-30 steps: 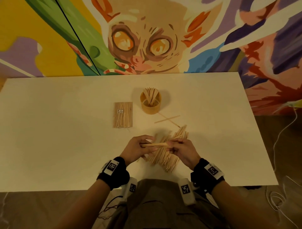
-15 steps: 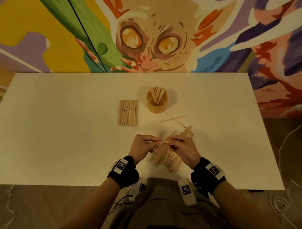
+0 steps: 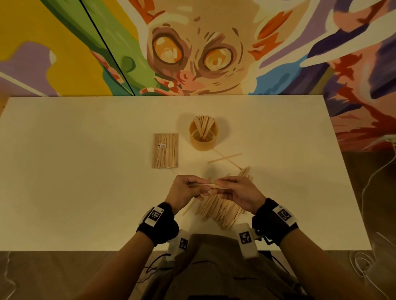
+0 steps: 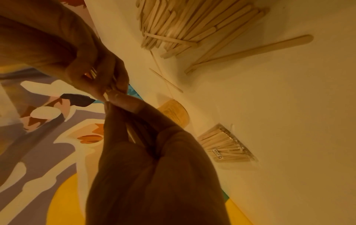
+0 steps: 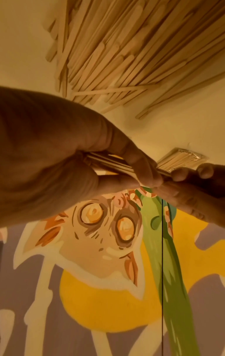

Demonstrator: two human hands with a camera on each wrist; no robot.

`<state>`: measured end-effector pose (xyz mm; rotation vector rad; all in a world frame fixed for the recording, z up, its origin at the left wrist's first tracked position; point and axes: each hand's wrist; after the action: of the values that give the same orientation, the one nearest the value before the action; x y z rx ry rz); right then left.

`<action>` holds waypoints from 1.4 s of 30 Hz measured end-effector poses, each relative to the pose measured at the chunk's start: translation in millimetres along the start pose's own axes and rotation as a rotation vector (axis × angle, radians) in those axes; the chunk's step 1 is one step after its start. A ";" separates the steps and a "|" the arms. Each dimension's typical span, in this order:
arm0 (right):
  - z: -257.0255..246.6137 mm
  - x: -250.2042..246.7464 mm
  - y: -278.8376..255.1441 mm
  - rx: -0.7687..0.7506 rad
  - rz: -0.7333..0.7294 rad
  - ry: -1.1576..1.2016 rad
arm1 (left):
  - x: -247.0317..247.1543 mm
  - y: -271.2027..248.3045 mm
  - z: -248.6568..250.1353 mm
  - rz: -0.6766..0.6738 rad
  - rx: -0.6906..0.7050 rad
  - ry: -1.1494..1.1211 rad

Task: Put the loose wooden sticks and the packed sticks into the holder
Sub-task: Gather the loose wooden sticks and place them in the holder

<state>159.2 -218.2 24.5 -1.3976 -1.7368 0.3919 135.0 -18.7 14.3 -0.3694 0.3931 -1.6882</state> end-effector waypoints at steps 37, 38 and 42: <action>-161.6 73.5 138.8 -0.272 -0.055 -1.799 | -44.3 135.8 35.6 0.326 0.123 0.801; -160.9 74.8 141.0 -0.270 -0.062 -1.816 | -45.0 135.7 35.4 0.324 0.120 0.786; -167.9 72.3 148.5 -0.287 -0.050 -1.824 | -45.1 135.4 34.4 0.325 0.112 0.706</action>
<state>382.3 -147.3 50.6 -1.0403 -3.2534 1.8219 276.2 5.1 -18.0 0.3778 0.8205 -1.4687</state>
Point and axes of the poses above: each hand's wrist, its own y-axis towards the middle knuckle, its own x-axis out of the palm, z = x × y, and after that the axes turned 5 degrees about y, right-handed
